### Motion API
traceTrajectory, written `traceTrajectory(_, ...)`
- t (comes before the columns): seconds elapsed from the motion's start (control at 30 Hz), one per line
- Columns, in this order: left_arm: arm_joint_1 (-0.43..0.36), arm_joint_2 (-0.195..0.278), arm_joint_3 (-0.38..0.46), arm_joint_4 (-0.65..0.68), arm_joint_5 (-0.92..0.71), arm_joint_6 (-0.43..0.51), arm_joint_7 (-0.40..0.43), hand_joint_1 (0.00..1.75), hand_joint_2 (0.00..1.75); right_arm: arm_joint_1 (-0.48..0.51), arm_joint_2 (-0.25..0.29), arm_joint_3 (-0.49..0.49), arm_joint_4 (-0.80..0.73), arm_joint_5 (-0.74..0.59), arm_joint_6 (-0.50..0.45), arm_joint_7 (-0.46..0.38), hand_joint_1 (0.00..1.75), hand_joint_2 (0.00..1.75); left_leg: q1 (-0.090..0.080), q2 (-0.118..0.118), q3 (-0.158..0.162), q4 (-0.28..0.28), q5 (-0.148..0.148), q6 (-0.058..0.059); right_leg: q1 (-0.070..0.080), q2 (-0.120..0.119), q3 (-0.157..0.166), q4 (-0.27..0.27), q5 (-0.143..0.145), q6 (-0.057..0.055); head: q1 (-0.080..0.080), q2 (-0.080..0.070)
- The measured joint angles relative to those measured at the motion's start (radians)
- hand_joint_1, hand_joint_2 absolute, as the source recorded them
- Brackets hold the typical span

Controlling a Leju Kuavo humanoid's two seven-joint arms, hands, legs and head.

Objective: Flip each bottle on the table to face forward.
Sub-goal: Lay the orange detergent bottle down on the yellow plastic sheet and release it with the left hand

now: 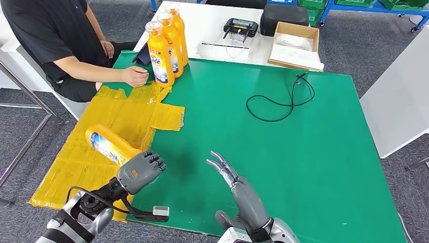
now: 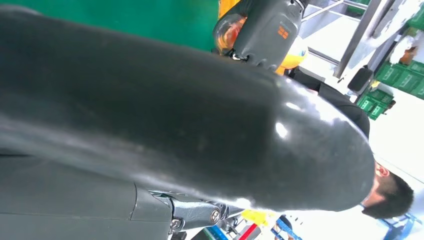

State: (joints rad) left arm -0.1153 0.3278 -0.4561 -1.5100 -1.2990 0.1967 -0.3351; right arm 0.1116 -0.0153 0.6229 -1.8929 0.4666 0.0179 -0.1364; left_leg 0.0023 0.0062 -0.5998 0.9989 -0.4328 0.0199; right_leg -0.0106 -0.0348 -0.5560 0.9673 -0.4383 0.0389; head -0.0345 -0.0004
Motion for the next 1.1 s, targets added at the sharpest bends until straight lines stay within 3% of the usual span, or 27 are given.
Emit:
traceTrajectory(0.1,-0.013,0.008,-0.008,0.027,0.007,-0.005,-0.001,1.75,1.75,-0.003,-0.002,0.0,0.0,0.0,0.0,0.0,0.0,0.0,0.0,0.0,0.0,0.0,0.0,0.0,0.0,0.0,0.0,0.0,0.0,0.0,0.0,0.0)
traceTrajectory(0.13,-0.017,0.01,-0.01,0.036,0.01,-0.009,0.0,1.51,1.31,-0.004,-0.003,0.0,0.0,0.0,0.0,0.0,0.0,0.0,0.0,0.0,0.0,0.0,0.0,0.0,0.0,0.0,0.0,0.0,0.0,0.0,0.0,0.0)
traceTrajectory(0.23,-0.031,0.013,-0.017,0.068,0.02,-0.029,0.008,0.2,0.0,-0.008,-0.007,0.002,0.0,0.0,0.0,-0.002,0.0,0.0,0.0,0.0,0.0,0.0,0.0,0.0,0.0,0.0,0.0,0.0,0.0,0.0,0.0,0.0)
traceTrajectory(0.27,-0.036,0.014,-0.019,0.083,0.024,-0.037,0.014,0.0,0.0,-0.009,-0.008,0.002,0.0,0.0,0.0,-0.003,0.0,0.0,0.0,0.0,0.0,0.0,0.0,0.0,0.0,0.0,0.0,0.0,0.0,0.0,0.0,0.0)
traceTrajectory(0.47,-0.03,0.011,-0.02,0.112,0.168,-0.059,-0.03,0.0,0.0,-0.01,-0.017,0.003,0.0,0.007,-0.002,-0.007,0.0,0.0,0.0,0.0,0.0,0.0,0.0,0.0,0.0,0.0,0.0,0.0,0.0,0.0,0.0,0.0)
traceTrajectory(0.83,0.039,-0.039,-0.001,0.013,0.34,-0.081,-0.139,0.0,0.0,-0.01,-0.019,0.003,0.0,0.028,-0.004,-0.007,0.0,0.0,0.0,0.0,0.0,0.0,0.0,0.0,0.0,0.0,0.0,0.0,0.0,0.0,0.0,0.0)
traceTrajectory(0.93,0.09,-0.09,0.033,-0.057,0.567,-0.173,-0.188,0.0,0.0,-0.001,-0.019,0.002,-0.001,0.051,-0.016,-0.008,0.0,0.0,0.0,0.0,0.0,0.0,0.0,0.0,0.0,0.0,0.0,0.0,0.0,0.0,0.0,0.0)
traceTrajectory(1.0,0.127,-0.149,0.085,-0.136,0.826,-0.284,-0.2,0.0,0.0,0.016,-0.019,0.002,-0.006,0.066,-0.028,-0.011,0.0,0.0,0.0,-0.001,-0.001,0.0,0.0,0.0,0.0,0.0,0.0,0.0,0.0,0.0,0.0,0.0)
traceTrajectory(1.1,0.157,-0.249,0.192,-0.271,1.208,-0.447,-0.137,0.0,0.0,0.047,-0.019,-0.001,-0.017,0.074,-0.052,-0.014,0.0,0.0,-0.001,-0.001,-0.001,0.0,0.0,0.0,0.0,0.0,-0.001,0.0,0.0,0.0,0.0,0.0)
